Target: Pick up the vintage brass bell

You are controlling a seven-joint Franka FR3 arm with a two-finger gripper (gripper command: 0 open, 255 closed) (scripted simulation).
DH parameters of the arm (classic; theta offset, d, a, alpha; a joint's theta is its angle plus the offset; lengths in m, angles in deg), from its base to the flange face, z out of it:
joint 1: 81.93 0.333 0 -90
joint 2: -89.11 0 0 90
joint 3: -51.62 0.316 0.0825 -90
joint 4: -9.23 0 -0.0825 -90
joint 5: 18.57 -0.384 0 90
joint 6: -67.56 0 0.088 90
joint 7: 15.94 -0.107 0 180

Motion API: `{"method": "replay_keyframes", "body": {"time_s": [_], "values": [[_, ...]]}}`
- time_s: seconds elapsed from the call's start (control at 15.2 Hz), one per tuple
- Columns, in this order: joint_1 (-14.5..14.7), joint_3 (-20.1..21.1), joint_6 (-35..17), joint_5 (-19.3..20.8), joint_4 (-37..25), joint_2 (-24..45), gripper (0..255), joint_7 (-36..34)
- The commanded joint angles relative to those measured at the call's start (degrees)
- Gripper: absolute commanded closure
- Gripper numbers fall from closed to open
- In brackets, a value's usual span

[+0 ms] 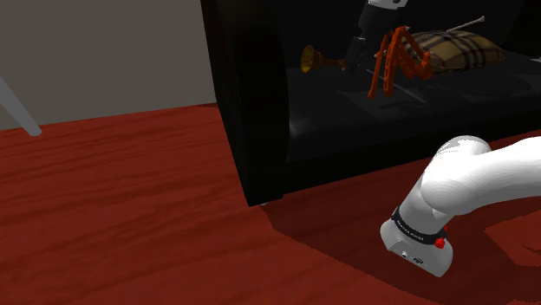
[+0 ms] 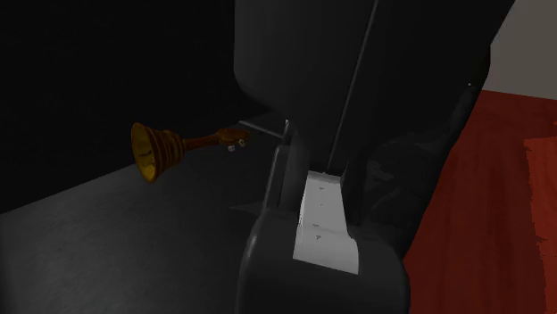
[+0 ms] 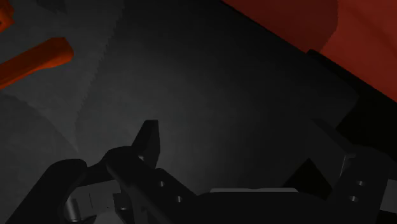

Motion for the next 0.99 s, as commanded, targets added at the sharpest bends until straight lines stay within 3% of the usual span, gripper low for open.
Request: {"method": "replay_keyframes", "body": {"time_s": [0.0,0.53,0.92], "values": [[0.0,0.0,0.0,0.0,0.0,0.0,0,0.0],[2.1,-13.6,-6.0,6.2,-1.4,5.5,0,22.1],[5.5,-23.9,-10.3,7.5,-7.3,14.2,0,38.9]]}}
